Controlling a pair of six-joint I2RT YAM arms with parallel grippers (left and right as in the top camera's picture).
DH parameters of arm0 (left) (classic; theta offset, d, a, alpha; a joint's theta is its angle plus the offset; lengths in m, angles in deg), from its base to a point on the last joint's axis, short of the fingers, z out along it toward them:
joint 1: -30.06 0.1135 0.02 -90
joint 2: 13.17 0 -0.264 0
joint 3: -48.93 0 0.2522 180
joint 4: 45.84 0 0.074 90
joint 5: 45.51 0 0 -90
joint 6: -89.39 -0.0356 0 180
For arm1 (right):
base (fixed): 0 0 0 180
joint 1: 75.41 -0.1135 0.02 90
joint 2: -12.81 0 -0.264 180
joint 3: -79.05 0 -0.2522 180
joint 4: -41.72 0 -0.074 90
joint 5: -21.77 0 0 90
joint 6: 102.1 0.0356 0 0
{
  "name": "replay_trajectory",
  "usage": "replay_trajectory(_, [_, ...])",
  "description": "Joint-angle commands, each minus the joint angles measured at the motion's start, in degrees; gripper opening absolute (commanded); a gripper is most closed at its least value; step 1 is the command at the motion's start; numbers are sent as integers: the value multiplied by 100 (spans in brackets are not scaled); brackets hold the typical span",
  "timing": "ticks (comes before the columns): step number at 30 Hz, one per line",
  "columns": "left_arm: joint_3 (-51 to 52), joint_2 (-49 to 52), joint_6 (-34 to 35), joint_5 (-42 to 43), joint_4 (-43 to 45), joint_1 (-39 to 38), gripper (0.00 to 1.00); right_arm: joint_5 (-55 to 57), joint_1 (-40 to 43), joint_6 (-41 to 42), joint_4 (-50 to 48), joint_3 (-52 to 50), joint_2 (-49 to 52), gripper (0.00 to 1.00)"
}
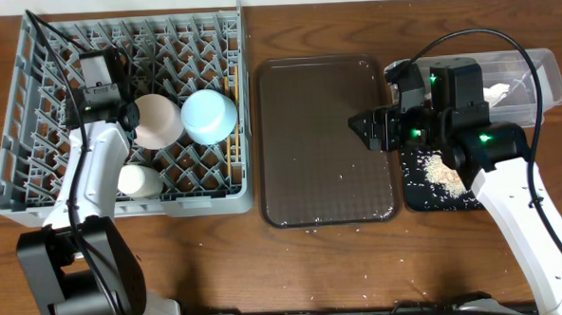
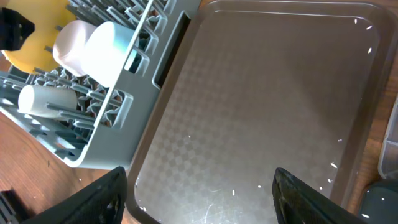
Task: Sort waste into correct bins and load items into the dishwasher
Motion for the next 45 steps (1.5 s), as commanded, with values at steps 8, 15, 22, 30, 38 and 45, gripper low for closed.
replay_trajectory(8, [7, -450, 470, 629, -232, -649, 86, 13, 17, 44, 118, 37, -72, 72])
replay_trajectory(15, [2, -1141, 1233, 1071, -302, -796, 87, 15, 17, 39, 446, 37, -72, 72])
replay_trajectory(22, [2, -2616, 1910, 2820, -1139, -796, 82, 13, 22, 24, 542, 39, -92, 70])
replay_trajectory(30, [2, -4756, 2070, 3257, -2514, -796, 87, 275, 17, 42, 474, 42, -1248, 81])
replay_trajectory(38, [2, -6293, 2070, 3257, -3040, -796, 92, 1108, 17, 42, -199, 39, -2815, 99])
replay_trajectory(45, [4, -6461, 2092, 4146, -3049, -796, 92, 1043, 17, 87, -109, 39, -3165, 99])
